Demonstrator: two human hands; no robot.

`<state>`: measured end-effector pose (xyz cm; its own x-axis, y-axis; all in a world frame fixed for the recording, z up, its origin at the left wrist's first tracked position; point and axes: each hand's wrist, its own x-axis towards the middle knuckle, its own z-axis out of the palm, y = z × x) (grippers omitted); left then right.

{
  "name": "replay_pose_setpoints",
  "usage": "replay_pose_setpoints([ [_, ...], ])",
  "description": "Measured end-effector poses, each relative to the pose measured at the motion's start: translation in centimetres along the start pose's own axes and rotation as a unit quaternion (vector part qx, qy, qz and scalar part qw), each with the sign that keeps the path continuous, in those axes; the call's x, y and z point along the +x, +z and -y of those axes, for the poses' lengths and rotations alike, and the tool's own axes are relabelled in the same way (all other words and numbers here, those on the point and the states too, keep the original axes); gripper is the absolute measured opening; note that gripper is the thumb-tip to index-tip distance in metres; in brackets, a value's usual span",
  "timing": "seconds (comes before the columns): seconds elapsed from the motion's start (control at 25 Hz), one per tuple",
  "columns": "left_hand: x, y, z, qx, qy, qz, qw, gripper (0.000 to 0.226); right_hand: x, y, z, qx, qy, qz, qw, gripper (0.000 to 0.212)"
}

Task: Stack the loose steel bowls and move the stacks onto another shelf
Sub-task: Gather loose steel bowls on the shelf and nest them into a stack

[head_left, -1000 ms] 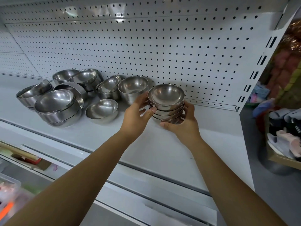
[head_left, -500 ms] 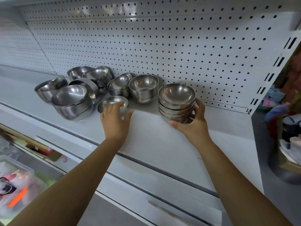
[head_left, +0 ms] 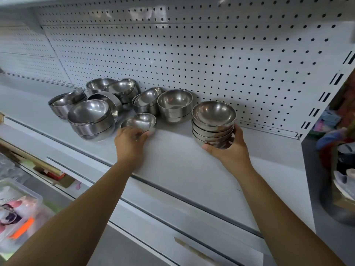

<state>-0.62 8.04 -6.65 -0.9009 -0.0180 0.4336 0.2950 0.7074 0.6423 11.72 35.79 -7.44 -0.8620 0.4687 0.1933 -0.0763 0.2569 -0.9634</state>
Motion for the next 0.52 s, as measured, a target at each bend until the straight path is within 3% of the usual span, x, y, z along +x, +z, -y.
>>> replay_pose_setpoints([
  [0.28,-1.7,-0.9,-3.3,-0.134,0.020,-0.050,0.989,0.015,0.1,-0.2,0.0,-0.016,0.023,-0.003,1.000,0.081],
  [0.4,-1.7,-1.8,-6.1,-0.201,0.010,-0.064,0.977,0.008,0.1,-0.2,0.0,-0.010,0.030,-0.005,0.999,0.082],
  [0.52,-1.1,-2.1,-9.0,-0.223,0.078,-0.043,0.971,0.011,0.2,-0.1,-0.2,0.008,0.031,-0.004,0.999,0.089],
])
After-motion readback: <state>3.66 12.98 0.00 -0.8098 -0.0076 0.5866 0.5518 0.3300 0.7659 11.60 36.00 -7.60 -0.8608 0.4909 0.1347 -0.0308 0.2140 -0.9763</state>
